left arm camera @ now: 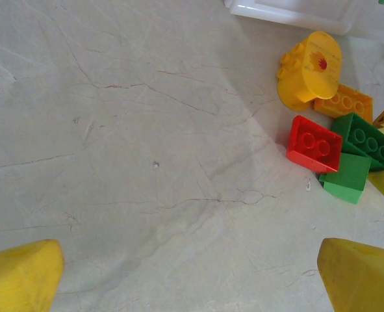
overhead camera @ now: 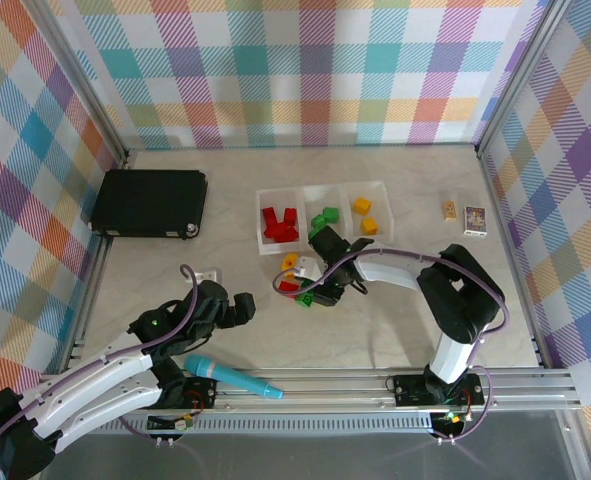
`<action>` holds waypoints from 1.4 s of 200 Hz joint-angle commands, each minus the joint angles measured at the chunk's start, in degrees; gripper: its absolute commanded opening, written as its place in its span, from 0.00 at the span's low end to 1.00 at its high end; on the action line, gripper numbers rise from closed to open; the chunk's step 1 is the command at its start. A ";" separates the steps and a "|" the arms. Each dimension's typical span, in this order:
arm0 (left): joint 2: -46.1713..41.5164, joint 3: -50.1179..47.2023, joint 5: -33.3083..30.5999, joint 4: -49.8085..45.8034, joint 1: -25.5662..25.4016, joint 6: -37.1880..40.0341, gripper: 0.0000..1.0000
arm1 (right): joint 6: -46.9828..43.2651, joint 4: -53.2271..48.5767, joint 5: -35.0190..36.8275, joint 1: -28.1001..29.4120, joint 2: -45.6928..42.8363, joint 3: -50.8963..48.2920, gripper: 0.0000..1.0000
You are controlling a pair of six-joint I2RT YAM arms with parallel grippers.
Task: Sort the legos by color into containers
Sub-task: Pick up the lego from the center of the table, then place the lego in the container.
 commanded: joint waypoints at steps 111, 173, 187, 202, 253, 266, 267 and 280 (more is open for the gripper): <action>-0.46 -0.24 -1.18 -1.60 -0.77 -0.16 1.00 | 3.37 -2.33 2.45 -0.13 -9.22 -1.81 0.21; 3.05 0.09 0.10 1.94 -0.78 -0.03 1.00 | 10.41 -4.17 -3.52 -8.78 -14.39 8.54 0.20; 4.16 0.45 0.47 2.29 -0.79 0.10 1.00 | 11.92 -7.53 -3.22 -10.30 -10.21 14.95 0.20; 4.81 0.98 0.88 2.21 -0.83 0.36 1.00 | 13.54 -10.66 -2.97 -11.49 -5.47 21.57 0.20; 1.91 1.70 -0.14 -1.18 -0.76 0.90 1.00 | 20.73 -19.22 -2.54 -13.55 9.19 38.10 0.21; 0.94 1.62 -0.46 -1.73 -0.76 1.04 1.00 | 23.17 -20.25 -2.29 -14.01 11.82 40.58 0.21; 0.90 1.61 -0.53 -1.81 -0.76 1.05 1.00 | 23.38 -20.36 -2.28 -14.02 11.99 40.78 0.21; 0.37 1.56 -0.56 -1.97 -0.76 1.08 1.00 | 26.37 -21.32 -2.22 -14.78 14.36 43.25 0.21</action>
